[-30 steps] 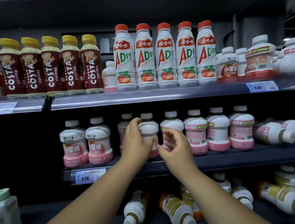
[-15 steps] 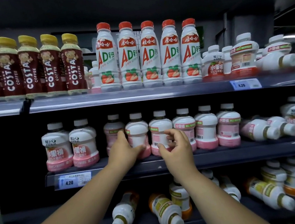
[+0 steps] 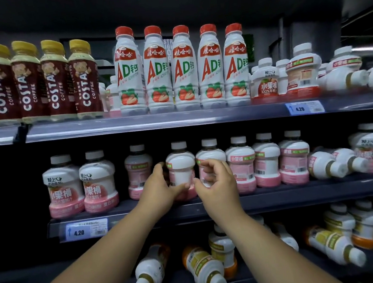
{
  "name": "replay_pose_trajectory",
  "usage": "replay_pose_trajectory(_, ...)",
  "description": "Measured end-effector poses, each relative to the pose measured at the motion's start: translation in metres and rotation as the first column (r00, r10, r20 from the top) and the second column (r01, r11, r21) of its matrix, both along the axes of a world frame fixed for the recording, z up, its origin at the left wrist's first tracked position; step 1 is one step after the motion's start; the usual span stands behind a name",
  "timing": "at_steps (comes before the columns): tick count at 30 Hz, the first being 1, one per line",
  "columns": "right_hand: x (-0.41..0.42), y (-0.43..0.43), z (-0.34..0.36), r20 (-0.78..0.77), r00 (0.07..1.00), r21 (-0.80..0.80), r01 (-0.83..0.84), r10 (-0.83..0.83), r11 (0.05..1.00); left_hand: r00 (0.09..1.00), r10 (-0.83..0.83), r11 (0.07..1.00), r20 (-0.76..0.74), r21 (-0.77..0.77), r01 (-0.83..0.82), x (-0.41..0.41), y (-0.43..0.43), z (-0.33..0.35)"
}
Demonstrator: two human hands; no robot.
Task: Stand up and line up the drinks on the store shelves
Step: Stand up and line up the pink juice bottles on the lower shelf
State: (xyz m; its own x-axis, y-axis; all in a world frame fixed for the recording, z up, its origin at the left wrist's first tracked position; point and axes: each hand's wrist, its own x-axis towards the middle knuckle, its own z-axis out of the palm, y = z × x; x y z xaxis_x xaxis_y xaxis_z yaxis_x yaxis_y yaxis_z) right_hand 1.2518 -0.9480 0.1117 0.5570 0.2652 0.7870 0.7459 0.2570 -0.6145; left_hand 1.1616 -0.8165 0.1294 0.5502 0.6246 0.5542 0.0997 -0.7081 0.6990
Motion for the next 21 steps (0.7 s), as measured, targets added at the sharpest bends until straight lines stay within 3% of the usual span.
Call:
replay_pose_trajectory(9, -0.055, 0.064, 0.014, 0.018, 0.989, -0.067, -0.147, 0.149, 0.987, 0.976, 0.148, 0.957, 0.156, 0.225, -0.182, -0.080, 0.039, 0.022)
replay_pose_trajectory(13, -0.074, 0.101, 0.018, 0.010, 0.993, -0.207, -0.115, 0.120, 0.972, 0.947, 0.274, 0.850, 0.168, 0.418, -0.320, -0.111, 0.053, 0.022)
replay_pose_trajectory(18, -0.074, 0.131, 0.039, -0.138, 0.990, -0.448, -0.051, -0.013, 0.893, 0.901, 0.393, 0.752, 0.184, 0.500, -0.430, -0.130, 0.076, 0.016)
replay_pose_trajectory(21, -0.071, 0.137, 0.044, -0.292, 0.955, -0.448, -0.187, 0.054, 0.874, 0.893, 0.431, 0.730, 0.129, 0.532, -0.429, -0.132, 0.087, 0.012)
